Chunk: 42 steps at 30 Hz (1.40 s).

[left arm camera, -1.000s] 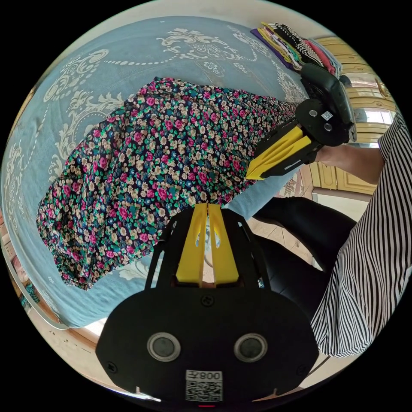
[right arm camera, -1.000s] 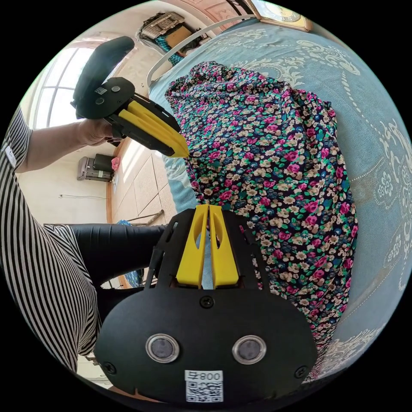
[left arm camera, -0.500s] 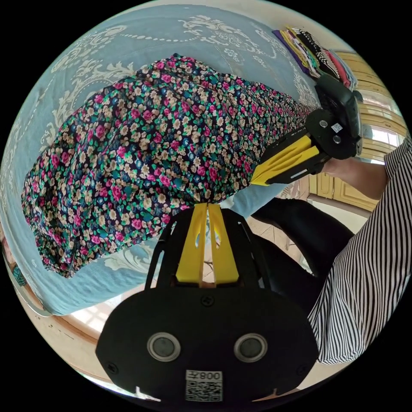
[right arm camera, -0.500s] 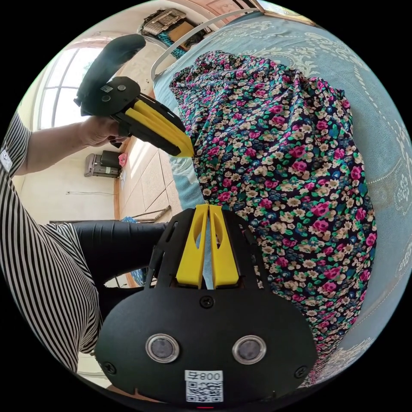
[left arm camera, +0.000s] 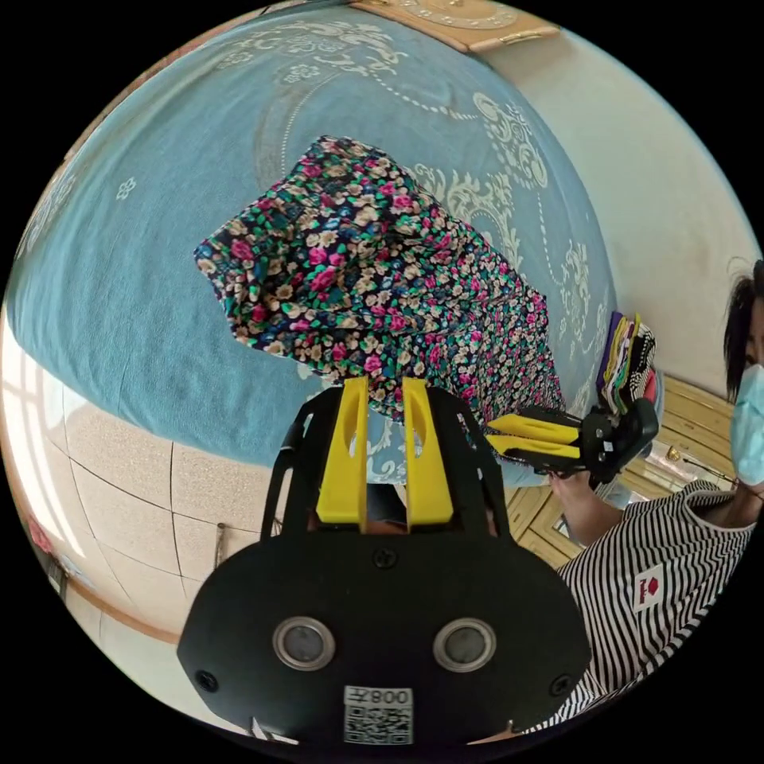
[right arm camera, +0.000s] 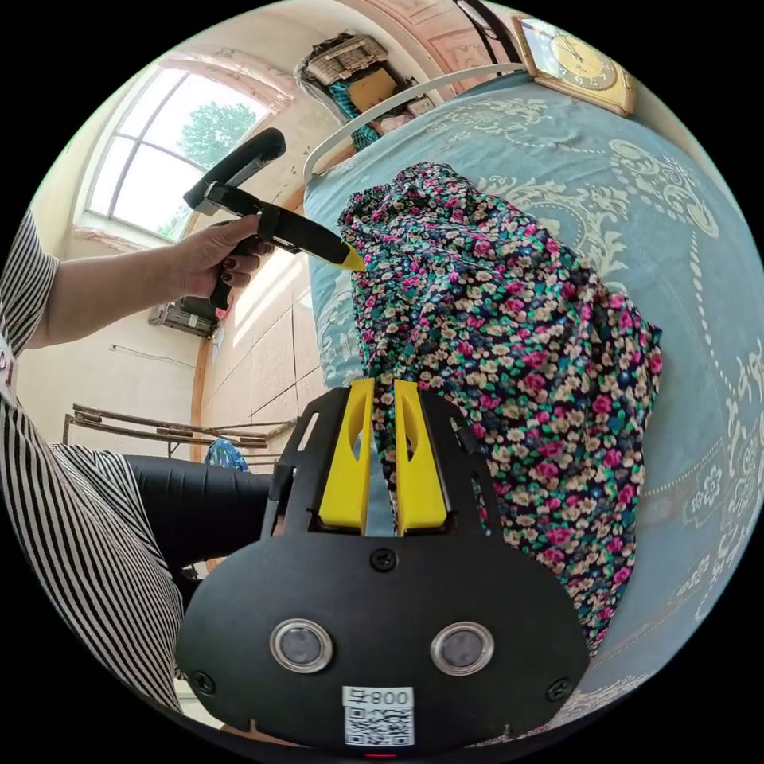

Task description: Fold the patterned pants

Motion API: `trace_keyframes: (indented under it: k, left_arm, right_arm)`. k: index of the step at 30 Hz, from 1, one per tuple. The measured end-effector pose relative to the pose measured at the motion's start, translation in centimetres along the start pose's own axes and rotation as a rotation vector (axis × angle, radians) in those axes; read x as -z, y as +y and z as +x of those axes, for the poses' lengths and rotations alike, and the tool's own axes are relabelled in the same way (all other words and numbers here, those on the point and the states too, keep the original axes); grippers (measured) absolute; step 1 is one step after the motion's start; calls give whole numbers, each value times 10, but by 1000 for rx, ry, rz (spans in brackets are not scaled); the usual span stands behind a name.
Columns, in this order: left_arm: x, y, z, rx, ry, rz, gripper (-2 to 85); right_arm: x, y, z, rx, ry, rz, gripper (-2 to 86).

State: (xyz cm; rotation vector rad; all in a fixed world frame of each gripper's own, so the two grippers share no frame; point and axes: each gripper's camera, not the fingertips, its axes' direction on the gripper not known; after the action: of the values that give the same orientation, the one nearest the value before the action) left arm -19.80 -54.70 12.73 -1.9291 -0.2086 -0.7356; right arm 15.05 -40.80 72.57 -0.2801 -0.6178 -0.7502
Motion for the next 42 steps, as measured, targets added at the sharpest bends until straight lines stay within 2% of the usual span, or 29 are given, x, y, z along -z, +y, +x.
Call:
trace_keyframes:
  k: [3,7,13,16,28,33,39,42]
  left_arm:
    - [-4,3,-16,42,-29,-6,24]
    - [4,15,-29,30,-42,20,8]
    - [21,31,-50,52,-33,89,6]
    - [16,29,-58,52,18,73,11]
    - [35,46,-70,47,9,104,4]
    - [26,48,-78,71,13,55,4]
    - [45,63,-66,97,-64,124,4]
    - [63,59,-49,43,-91,192,3]
  right_arm:
    - [-26,-17,-7,43,48,-79,38]
    - [-25,-20,-12,69,75,-71,14]
    - [-16,-21,-13,75,14,-46,4]
    - [-23,-21,-3,41,-10,-65,3]
    - [-16,-12,15,3,-68,-43,3]
    - [-31,-9,25,-1,-79,-81,3]
    - [-21,6,45,-94,-151,-26,3]
    - [-10,19,62,-179,-179,17,2]
